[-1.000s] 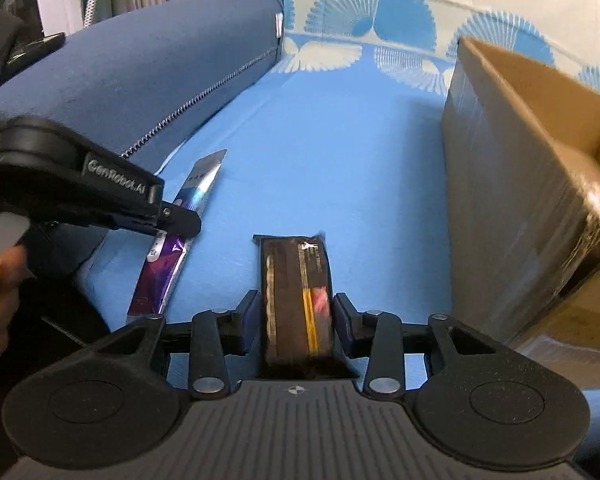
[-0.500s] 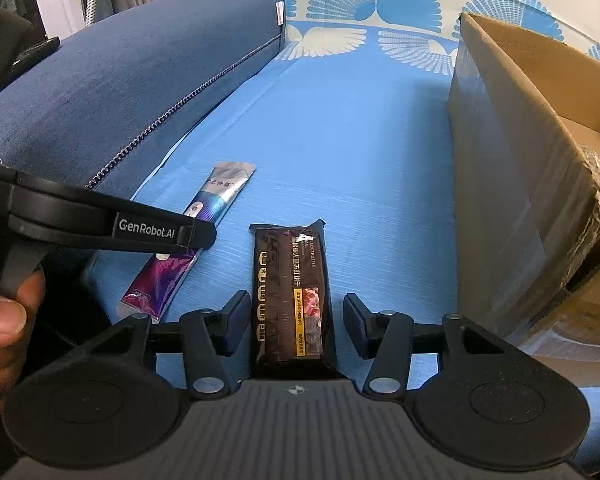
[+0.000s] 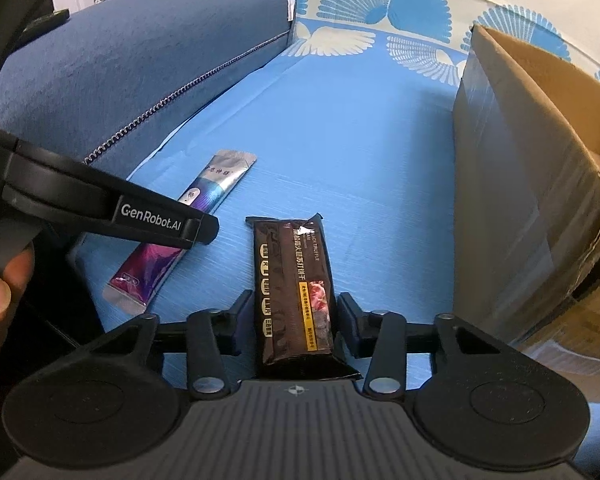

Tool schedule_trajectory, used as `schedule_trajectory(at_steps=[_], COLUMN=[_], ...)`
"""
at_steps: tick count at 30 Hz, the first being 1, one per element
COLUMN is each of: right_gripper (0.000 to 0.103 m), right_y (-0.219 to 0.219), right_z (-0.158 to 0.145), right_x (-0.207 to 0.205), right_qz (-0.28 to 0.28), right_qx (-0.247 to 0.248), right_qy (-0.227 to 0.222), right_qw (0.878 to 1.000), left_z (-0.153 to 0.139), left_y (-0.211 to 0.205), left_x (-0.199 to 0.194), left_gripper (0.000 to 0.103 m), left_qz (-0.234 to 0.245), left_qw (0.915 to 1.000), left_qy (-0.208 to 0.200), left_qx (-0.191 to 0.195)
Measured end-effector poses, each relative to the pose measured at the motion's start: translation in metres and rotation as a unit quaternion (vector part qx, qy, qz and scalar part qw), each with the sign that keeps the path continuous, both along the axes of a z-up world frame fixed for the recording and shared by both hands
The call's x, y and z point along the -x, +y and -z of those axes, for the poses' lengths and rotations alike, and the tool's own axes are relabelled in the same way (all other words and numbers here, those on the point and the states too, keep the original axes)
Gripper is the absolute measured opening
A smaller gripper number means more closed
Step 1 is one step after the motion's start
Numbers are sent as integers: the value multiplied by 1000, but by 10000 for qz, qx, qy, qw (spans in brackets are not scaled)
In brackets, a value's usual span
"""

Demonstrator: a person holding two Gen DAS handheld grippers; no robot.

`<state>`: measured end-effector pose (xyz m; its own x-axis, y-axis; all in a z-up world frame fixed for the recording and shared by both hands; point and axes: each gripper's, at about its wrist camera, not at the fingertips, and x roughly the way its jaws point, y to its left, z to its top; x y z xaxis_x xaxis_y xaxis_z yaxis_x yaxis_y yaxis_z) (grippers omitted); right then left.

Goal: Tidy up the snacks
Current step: 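Lift the chocolate bar with the right tool while the left tool holds the tube snack, then carry the tube snack with the left tool while the right tool carries the chocolate bar over the box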

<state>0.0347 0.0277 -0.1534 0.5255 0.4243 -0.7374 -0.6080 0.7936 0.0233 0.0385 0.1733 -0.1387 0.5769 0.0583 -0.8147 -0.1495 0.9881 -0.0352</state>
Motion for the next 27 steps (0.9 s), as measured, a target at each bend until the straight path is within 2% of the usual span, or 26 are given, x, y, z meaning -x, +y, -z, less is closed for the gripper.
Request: schedule_trajectory(at_steps=[2,7,18,27], right_gripper=[41,41,41,41], right_y=[-1,-1,-12,-15], right_z=[-1,-3,-20,-38], right_x=[0,1,5,15], right_qz=[-18,13,212,120], right_qx=[7,-2,-418,-686], right_qy=[-25,-136,-542,-1060], right_qw=[10000,9999,9974,9919], left_z=[0,0,-15,-31], left_y=[-2,-2,7,18], left_x=[-1,0,14,30], left_gripper=[36,21,19,19], left_qz=[25,20,-112,-309], left_qw=[10000,9999,9969,9883], left_qy=[-6,-109,-743,-1402], left_qx=[-50,-62,219,517])
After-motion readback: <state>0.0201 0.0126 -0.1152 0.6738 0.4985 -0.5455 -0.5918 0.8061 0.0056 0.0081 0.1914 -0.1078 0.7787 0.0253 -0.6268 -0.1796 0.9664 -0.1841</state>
